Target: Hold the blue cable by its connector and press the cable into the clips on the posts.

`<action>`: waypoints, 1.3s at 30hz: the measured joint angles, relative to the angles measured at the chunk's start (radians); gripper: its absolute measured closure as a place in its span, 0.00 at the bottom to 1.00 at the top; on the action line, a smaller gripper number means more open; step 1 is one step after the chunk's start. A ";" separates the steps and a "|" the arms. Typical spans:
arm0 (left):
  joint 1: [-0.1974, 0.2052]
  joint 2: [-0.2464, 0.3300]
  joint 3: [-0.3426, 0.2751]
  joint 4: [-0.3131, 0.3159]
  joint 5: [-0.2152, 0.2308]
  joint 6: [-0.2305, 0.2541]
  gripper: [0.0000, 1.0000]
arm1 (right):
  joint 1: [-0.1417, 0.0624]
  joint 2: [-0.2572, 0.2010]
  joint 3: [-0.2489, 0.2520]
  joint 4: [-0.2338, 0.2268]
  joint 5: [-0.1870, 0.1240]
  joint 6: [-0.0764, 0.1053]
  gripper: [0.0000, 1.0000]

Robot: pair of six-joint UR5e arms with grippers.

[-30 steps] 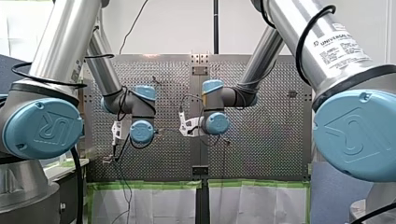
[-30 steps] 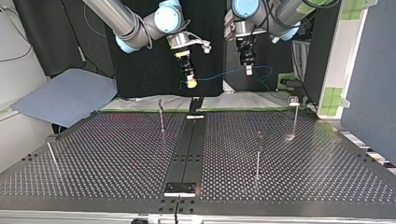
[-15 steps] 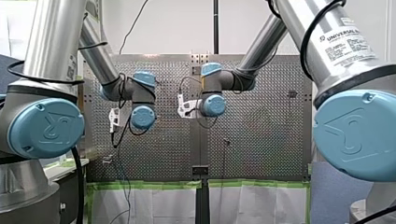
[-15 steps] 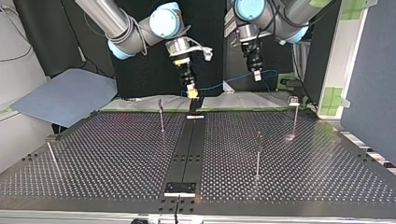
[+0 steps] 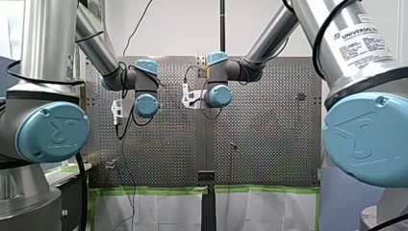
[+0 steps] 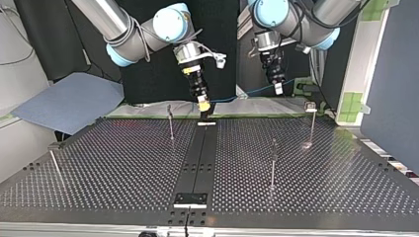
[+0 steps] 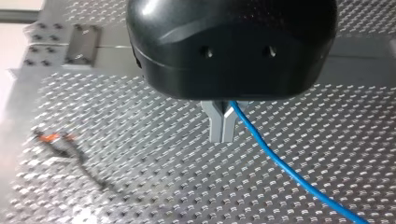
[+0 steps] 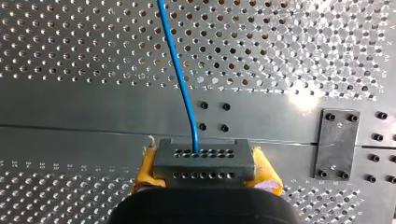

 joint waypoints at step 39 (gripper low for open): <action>0.039 0.111 0.164 -0.322 0.043 0.035 0.99 | -0.003 0.004 -0.174 0.110 -0.001 0.007 1.00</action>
